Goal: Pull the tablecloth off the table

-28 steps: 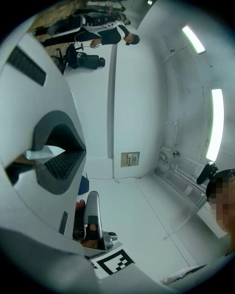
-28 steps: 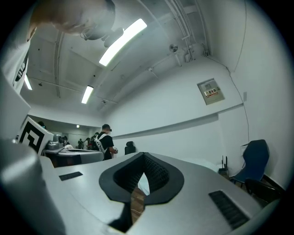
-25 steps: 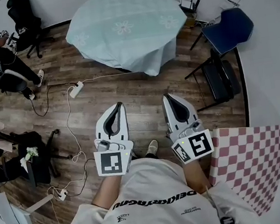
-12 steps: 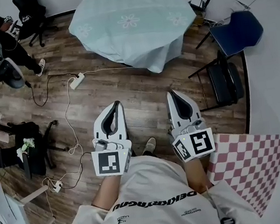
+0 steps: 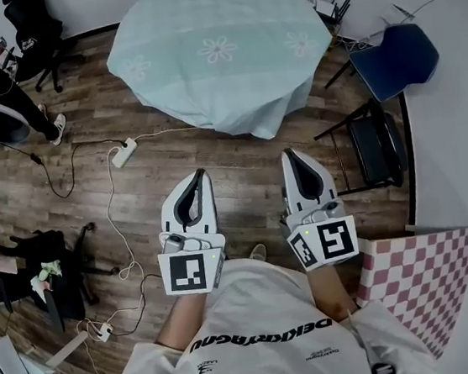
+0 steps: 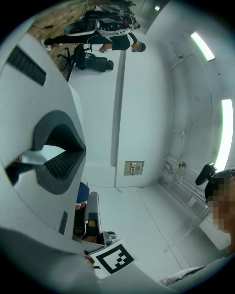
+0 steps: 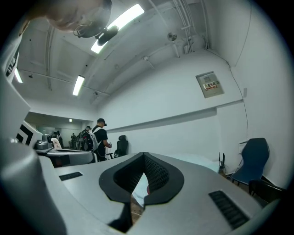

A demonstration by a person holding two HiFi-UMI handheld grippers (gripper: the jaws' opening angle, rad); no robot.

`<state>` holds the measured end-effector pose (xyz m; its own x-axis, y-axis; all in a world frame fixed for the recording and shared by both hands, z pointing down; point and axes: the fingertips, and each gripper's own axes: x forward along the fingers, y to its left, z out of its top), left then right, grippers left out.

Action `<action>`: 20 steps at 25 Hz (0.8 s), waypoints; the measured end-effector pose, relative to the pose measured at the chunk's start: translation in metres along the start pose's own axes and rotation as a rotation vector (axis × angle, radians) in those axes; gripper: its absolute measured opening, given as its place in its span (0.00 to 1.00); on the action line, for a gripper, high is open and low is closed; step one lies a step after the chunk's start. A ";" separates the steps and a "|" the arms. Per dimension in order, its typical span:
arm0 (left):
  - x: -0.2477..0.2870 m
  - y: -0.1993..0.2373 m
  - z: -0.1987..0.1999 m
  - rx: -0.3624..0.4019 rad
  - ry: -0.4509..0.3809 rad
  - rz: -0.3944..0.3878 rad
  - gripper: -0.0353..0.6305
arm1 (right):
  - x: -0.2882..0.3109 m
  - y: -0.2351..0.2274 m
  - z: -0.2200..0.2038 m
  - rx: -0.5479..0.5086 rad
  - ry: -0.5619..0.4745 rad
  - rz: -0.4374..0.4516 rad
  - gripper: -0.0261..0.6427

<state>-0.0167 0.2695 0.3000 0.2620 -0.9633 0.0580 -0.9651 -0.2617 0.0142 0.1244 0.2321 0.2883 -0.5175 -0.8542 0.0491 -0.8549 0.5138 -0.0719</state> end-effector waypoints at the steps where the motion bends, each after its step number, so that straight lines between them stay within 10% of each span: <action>1: 0.011 0.012 0.001 0.003 -0.013 -0.001 0.08 | 0.013 0.000 0.001 0.000 0.002 -0.011 0.09; 20: 0.179 0.163 0.033 -0.018 0.011 -0.242 0.08 | 0.213 0.005 0.031 0.004 0.022 -0.220 0.09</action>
<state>-0.1271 0.0528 0.2797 0.4861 -0.8717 0.0613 -0.8738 -0.4840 0.0469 0.0107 0.0505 0.2673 -0.3192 -0.9438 0.0853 -0.9472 0.3148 -0.0609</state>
